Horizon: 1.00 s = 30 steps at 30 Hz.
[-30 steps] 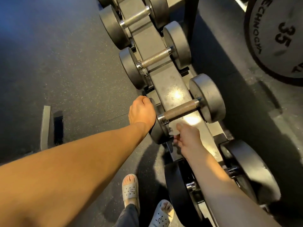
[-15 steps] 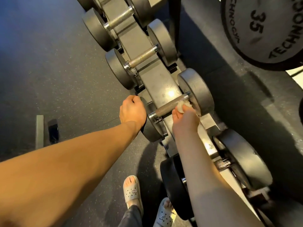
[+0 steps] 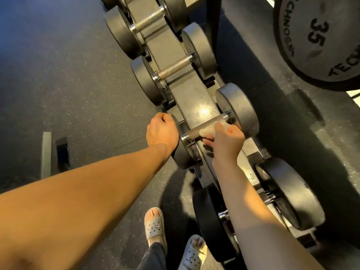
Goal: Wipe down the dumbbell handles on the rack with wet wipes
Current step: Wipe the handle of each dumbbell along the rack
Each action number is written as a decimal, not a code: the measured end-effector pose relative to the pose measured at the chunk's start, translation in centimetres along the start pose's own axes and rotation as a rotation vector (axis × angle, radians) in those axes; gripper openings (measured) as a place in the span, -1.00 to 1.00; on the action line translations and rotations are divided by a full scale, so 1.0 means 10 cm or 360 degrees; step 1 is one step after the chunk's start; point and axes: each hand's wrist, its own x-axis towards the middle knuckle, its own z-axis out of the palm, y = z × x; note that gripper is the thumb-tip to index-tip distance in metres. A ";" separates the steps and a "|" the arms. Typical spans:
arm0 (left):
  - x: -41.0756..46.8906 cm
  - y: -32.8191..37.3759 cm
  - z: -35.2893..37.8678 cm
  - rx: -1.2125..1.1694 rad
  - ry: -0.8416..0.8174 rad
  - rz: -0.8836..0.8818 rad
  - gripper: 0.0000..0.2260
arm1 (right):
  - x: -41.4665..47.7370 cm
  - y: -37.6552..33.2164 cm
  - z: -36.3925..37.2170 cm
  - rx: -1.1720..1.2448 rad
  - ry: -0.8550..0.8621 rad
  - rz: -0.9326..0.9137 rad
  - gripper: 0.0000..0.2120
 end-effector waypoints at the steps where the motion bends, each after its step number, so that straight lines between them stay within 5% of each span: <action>1: 0.00 0.00 0.00 -0.0007 0.0004 -0.0007 -0.73 | -0.03 0.01 0.06 0.0158 0.0002 -0.0007 -0.89; 6: 0.00 -0.02 0.01 -0.0019 0.0027 -0.0013 -0.73 | -0.12 0.27 0.20 -0.0654 -0.0085 -0.0620 -0.92; 11: 0.01 -0.03 0.02 -0.0019 0.0013 -0.0002 -0.72 | -0.07 0.33 0.03 -0.1246 -0.0662 -0.1030 -0.88; 16: 0.01 -0.03 0.01 -0.0029 0.0017 0.0011 -0.70 | 0.20 0.05 -0.10 -0.1149 -0.0129 -0.1402 -0.88; 18: 0.00 -0.02 0.01 -0.0023 0.0017 0.0005 -0.71 | 0.10 0.08 0.00 -0.1359 -0.0119 -0.1418 -0.84; 22: 0.00 -0.02 0.02 -0.0005 0.0025 -0.0019 -0.73 | -0.02 0.11 0.18 -0.1566 -0.0694 -0.1230 -0.86; 25: 0.00 -0.02 0.02 0.0005 0.0027 -0.0031 -0.75 | 0.10 0.02 0.14 -0.1769 -0.1015 -0.1365 -0.86; 28: 0.00 -0.02 0.01 -0.0017 0.0004 -0.0024 -0.75 | 0.27 -0.15 0.10 -0.2185 -0.0689 -0.1723 -0.89; 30: 0.00 -0.02 0.01 -0.0031 0.0002 -0.0015 -0.75 | 0.37 -0.32 0.13 -0.2464 -0.0462 -0.1694 -0.83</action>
